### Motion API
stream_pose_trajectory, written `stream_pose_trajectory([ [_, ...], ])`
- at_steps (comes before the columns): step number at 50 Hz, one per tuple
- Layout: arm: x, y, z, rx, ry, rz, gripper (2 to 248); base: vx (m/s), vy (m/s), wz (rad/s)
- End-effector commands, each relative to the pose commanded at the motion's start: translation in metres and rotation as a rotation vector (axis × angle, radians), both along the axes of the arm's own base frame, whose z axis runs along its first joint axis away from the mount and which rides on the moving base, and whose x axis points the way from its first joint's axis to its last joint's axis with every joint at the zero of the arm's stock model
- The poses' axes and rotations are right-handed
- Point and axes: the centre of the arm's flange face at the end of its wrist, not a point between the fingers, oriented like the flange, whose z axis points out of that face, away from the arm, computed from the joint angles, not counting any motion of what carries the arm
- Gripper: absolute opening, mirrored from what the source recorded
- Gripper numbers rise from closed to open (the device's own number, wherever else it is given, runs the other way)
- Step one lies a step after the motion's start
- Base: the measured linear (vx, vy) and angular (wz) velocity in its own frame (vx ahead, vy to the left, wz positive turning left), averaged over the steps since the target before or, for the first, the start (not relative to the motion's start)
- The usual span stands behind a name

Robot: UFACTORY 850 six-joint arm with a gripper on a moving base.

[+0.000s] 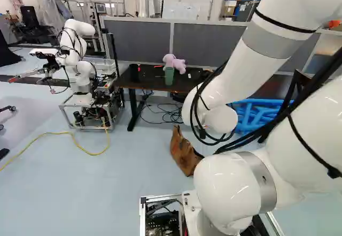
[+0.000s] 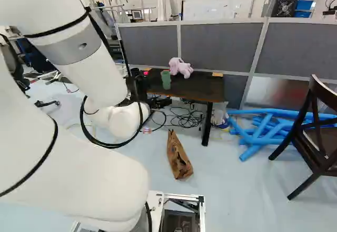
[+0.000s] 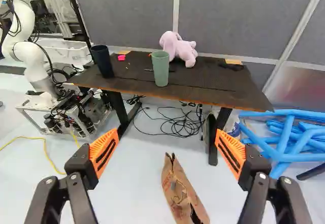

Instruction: Pick up the bag on the ground and place it on the table

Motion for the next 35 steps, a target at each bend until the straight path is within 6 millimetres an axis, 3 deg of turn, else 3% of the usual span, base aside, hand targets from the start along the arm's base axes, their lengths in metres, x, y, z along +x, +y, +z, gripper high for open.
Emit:
stream_pose_trajectory([
  [23, 0.032, -0.005, 0.001, 0.0, 0.038, -0.015, 247, -0.001, 0.0, 0.001],
  [35, 0.053, -0.01, -0.008, 0.001, 0.095, -0.03, 247, 0.0, 0.0, 0.0],
])
